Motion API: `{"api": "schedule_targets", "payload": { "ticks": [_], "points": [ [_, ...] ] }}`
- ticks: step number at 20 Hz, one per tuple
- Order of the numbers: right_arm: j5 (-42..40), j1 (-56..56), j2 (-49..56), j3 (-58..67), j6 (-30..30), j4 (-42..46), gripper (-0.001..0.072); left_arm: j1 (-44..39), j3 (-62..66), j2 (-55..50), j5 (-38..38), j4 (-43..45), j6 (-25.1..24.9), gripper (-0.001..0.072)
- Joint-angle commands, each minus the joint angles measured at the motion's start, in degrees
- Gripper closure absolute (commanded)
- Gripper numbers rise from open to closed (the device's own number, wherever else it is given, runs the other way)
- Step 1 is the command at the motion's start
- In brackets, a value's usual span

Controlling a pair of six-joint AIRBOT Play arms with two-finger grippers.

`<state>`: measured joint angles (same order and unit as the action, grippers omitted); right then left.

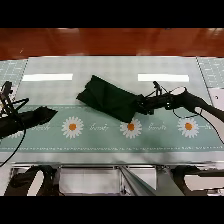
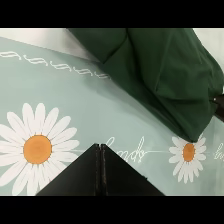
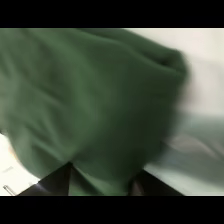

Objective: Fold the shirts.

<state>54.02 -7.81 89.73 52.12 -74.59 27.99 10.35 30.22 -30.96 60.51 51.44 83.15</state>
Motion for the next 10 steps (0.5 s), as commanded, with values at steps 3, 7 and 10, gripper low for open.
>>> {"api": "schedule_targets", "payload": {
  "ticks": [3,7,10],
  "points": [
    [-0.28,-4.31,1.95,8.98,1.33,-0.94,0.0688,-0.02,-0.02,0.04,-0.5,-0.52,0.0,0.0689],
    [7.87,-4.66,1.68,22.84,-1.51,5.27,0.0689,-0.02,-0.02,0.04,-0.5,-1.16,0.0,0.0689],
    [14.58,-4.66,1.57,38.51,-8.74,17.16,0.0689,-0.02,-0.02,0.04,-0.5,-1.16,0.0,0.0689]
  ]
}}
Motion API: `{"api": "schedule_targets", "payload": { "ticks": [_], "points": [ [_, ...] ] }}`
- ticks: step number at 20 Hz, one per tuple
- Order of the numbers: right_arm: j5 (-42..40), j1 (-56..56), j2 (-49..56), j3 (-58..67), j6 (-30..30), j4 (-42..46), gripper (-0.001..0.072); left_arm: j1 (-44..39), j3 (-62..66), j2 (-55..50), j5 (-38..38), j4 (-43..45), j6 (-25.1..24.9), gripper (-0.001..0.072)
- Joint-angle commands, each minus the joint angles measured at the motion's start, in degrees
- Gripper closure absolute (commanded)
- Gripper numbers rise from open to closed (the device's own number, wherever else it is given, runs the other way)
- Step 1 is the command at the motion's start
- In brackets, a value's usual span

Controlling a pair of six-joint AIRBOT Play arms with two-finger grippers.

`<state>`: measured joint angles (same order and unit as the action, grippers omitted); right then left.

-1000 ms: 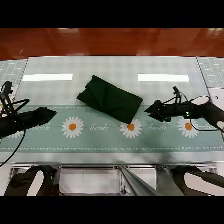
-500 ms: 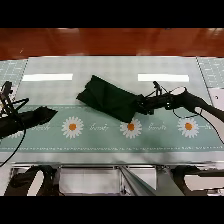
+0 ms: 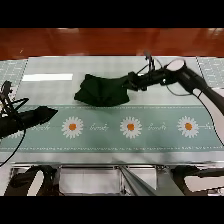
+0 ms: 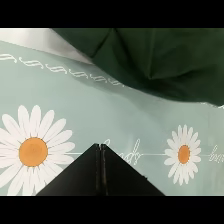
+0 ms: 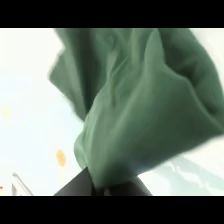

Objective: Fold the shirts.

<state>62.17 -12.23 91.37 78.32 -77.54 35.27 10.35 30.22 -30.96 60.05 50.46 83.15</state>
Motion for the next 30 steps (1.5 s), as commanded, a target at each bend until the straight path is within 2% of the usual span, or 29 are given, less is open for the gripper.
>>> {"api": "schedule_targets", "payload": {
  "ticks": [1,3,7,14,20,23,28,30],
  "points": [
    [8.79,-0.2,-0.07,17.4,-7.78,13.66,0.0689,-0.02,-0.02,0.04,-0.02,-0.17,0.0,0.069],
    [12.81,0.31,-0.07,27.65,-11.19,20.39,0.0689,-0.02,-0.02,0.04,-0.02,-0.17,0.0,0.0689],
    [20.68,5.99,-0.44,40.89,-13.4,23.43,0.0689,-0.02,-0.02,0.04,0.15,-0.2,0.0,0.0689],
    [26.88,28.76,-7.58,41.07,-13.44,22.73,0.0689,-0.02,-0.02,0.04,0.55,-0.2,0.0,0.0689],
    [29.2,52.94,-9.81,41.05,-13.33,9.92,0.0689,-0.02,0.0,0.04,0.35,-0.55,0.0,0.0689],
    [33.94,61.81,-9.81,40.87,-13.4,9.62,0.0689,0.0,0.0,0.04,-0.13,-0.55,0.0,0.0689],
    [41.24,74.31,-13.53,30.99,-14.05,10.71,0.069,0.0,0.09,0.07,-7.72,-0.61,0.02,0.0689],
    [44.28,76.94,-16.2,24.81,-13.99,15.85,0.069,0.0,0.09,0.04,-12.37,-0.61,0.02,0.069]
  ]
}}
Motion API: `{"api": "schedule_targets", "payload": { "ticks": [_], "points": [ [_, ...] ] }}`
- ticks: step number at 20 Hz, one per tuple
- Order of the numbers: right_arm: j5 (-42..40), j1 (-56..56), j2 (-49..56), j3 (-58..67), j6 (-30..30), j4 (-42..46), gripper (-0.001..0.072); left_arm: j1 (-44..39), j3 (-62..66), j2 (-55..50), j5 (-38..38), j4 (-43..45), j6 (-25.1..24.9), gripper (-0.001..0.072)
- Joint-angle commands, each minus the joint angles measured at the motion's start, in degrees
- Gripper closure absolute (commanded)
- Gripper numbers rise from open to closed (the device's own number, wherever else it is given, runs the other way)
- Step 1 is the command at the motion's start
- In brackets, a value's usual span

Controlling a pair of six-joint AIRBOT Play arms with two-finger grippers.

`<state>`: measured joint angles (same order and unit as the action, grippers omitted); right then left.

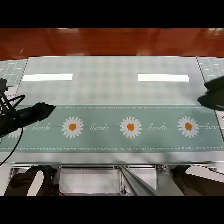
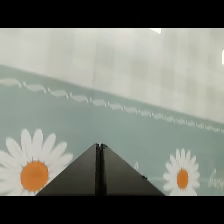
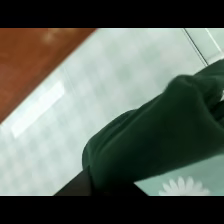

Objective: Fold the shirts.

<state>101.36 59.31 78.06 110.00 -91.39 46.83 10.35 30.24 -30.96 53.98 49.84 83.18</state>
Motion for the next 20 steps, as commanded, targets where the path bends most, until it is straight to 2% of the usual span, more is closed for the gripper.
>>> {"api": "schedule_targets", "payload": {
  "ticks": [1,5,8,12,13,14,15,20],
  "points": [
    [5.07,6.6,-5.11,-10.27,-0.26,8.0,0.069,0.0,0.07,0.04,-8.87,0.0,0.0,0.069],
    [5.11,11.15,-14.38,-25.29,-0.85,27.54,0.0689,0.0,0.07,-0.02,-16.02,0.04,-0.04,0.069],
    [5.2,14.45,-19.8,-34.99,-2.93,45.55,0.0689,-0.02,0.04,-0.83,-16.31,0.09,-0.28,0.069],
    [5.18,15.32,-22.88,-43.1,-2.89,56.0,0.0688,-0.02,0.04,-2.49,-15.82,0.07,-1.77,0.069],
    [5.25,15.34,-23.08,-44.94,-2.93,57.88,0.0649,-0.02,0.04,-3.08,-15.85,0.07,-1.77,0.069],
    [5.31,15.34,-23.3,-46.8,-3.65,59.47,0.0426,-0.02,0.04,-3.78,-15.96,0.07,-1.77,0.0689],
    [5.29,15.32,-23.28,-48.11,-3.76,60.11,0.0293,-0.02,0.04,-4.7,-16.06,0.07,-1.77,0.0689],
    [3.96,15.06,-23.23,-49.09,-4.44,58.8,0.0312,-0.02,1.09,-11.23,-17.55,0.0,-3.43,0.069]
  ]
}}
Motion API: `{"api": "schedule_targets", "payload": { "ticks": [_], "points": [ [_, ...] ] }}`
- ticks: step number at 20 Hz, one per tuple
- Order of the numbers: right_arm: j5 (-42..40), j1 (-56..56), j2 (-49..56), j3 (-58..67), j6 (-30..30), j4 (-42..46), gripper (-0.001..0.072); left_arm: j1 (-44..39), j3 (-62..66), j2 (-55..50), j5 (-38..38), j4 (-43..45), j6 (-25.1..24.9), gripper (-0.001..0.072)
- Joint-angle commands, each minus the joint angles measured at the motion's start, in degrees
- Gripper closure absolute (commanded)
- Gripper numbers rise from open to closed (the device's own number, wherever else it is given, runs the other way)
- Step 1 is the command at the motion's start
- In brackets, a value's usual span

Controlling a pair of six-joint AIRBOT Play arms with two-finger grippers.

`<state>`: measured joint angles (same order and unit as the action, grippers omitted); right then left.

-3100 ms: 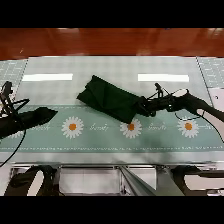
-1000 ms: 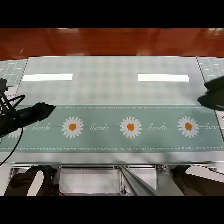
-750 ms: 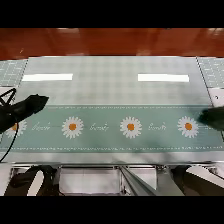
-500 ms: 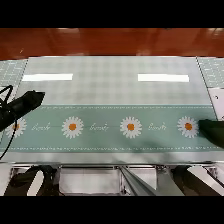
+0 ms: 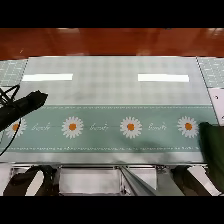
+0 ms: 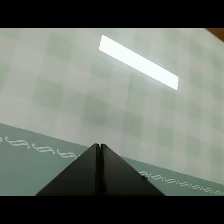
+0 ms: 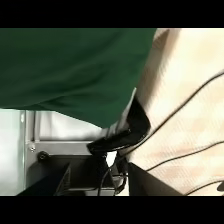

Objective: Fold the shirts.

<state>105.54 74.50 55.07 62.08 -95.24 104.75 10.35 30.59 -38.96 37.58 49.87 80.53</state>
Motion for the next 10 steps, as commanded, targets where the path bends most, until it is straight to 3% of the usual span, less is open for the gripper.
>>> {"api": "schedule_targets", "payload": {
  "ticks": [1,3,6,10],
  "points": [
    [-0.94,-0.9,-0.24,-1.16,-0.44,-0.9,0.0358,-0.02,2.29,-4.85,-1.66,0.0,-2.49,0.0689],
    [-2.84,-3.67,-0.24,0.13,0.13,-4.94,0.0693,0.09,7.69,-7.91,-2.73,0.0,-6.29,0.0689],
    [-13.07,-11.93,-0.24,6.12,1.07,-15.06,0.0689,-0.07,20.9,-12.98,-2.16,0.0,-6.6,0.069],
    [-32.87,-32.5,1.77,17.79,1.14,-31.19,0.0689,-3.21,41.31,-21.35,2.1,0.04,-6.6,0.069]
  ]
}}
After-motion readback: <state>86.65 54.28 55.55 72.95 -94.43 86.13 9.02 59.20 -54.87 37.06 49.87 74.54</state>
